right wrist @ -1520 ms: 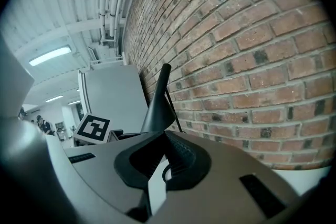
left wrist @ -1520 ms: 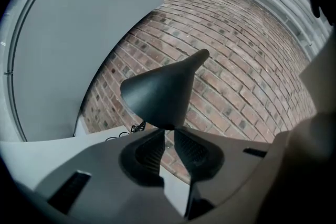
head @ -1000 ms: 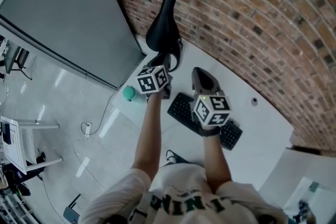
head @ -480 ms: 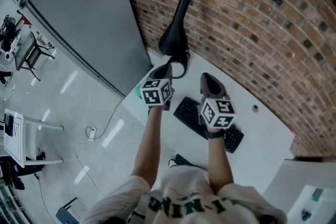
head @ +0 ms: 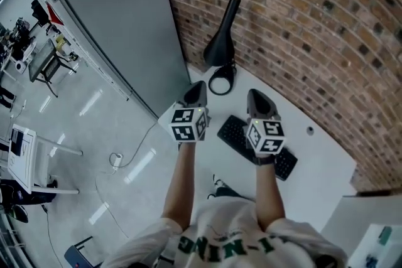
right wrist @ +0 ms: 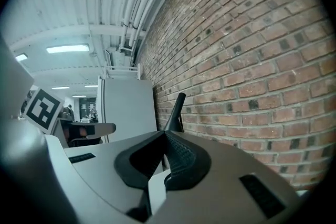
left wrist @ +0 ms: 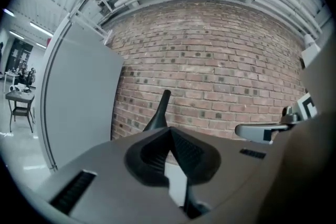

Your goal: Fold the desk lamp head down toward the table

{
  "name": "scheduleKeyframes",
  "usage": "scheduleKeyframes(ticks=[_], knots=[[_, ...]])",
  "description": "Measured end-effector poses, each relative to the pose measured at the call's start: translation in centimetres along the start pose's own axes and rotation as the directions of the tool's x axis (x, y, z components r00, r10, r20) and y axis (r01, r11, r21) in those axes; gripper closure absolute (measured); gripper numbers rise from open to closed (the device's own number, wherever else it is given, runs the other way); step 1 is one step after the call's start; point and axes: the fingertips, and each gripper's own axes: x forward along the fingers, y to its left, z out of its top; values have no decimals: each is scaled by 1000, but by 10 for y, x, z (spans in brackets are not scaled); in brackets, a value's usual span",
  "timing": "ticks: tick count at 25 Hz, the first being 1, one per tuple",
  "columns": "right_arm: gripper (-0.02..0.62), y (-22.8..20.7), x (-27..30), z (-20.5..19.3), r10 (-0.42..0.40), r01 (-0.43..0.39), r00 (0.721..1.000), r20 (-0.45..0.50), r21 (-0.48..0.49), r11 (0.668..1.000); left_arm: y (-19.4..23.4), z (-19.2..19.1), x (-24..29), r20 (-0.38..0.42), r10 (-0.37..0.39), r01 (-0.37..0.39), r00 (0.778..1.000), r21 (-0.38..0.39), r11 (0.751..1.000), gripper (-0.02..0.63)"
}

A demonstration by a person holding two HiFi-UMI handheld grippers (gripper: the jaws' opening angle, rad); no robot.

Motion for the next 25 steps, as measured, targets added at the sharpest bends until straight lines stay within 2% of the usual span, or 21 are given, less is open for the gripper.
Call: scheduleKeyframes(ticks=[3,7,12,17,21,25], knots=[[592,7,-9,1,-9,9,1000,0,-23,1000,-3,8,-25,45,8,-10,999,34,999,606],[592,19,-16,5,-14,14,1000,18,-47,999,2,7,-50,61,37,-41,997,78,996,606],[592,31,-23,-3,-19,20,1000,18,-44,999,7,-6,-76,44,46,-48,998,32,998,606],[592,49,-25,-8,-4,4,1000,12,-57,998,13,-16,-92,33,54,-55,998,37,998,606],[592,60,-28,-16,10,-10,1000,-6,-67,998,15,-23,-96,23,43,-43,999,26,999,606],[592,60,-26,-21,4,-6,1000,-22,-72,997,12,-32,-87,12,16,-15,1000,-17,1000,606]])
